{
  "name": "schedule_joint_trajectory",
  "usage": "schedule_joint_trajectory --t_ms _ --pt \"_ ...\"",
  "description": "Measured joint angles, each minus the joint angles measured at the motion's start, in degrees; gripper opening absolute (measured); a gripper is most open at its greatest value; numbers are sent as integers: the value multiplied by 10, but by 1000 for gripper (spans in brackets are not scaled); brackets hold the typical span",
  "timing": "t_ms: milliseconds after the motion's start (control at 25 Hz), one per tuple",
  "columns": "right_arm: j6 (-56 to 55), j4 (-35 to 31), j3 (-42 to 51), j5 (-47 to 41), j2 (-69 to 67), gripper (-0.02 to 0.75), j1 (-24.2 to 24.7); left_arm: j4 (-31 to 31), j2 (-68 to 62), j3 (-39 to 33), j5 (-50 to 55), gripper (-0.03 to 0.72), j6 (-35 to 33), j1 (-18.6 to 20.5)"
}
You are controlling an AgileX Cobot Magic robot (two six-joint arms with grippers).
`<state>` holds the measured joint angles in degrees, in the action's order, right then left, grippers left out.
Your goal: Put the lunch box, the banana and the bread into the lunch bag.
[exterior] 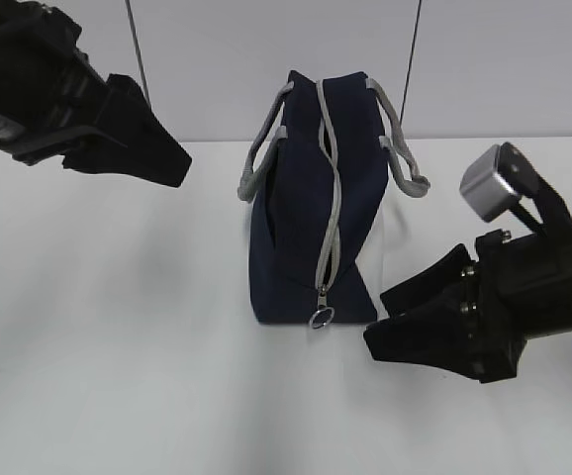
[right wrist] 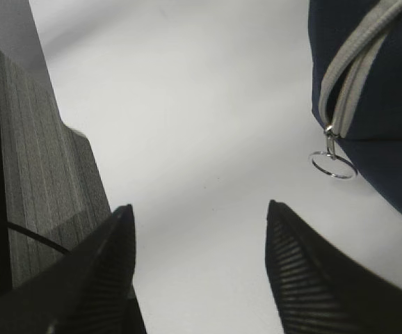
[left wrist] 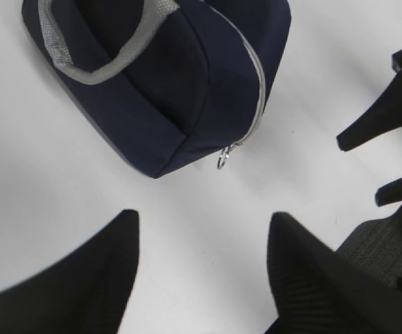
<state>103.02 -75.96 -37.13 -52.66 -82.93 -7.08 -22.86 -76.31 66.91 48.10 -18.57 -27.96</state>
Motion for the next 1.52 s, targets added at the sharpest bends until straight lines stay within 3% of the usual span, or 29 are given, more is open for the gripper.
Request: schedule_joint_trajectory --t_ms 440,760,1160,1520 --pt "181 -101 -5 -8 -141 438 -2 0 0 0 0 403 0 0" --pt "202 -115 -46 22 -217 439 -33 1 0 0 0 392 0 0" --pt "214 -125 -84 41 -272 439 -34 1 0 0 0 387 0 0" --pt "263 -173 -85 41 -278 439 -35 2 0 0 -1 386 0 0"
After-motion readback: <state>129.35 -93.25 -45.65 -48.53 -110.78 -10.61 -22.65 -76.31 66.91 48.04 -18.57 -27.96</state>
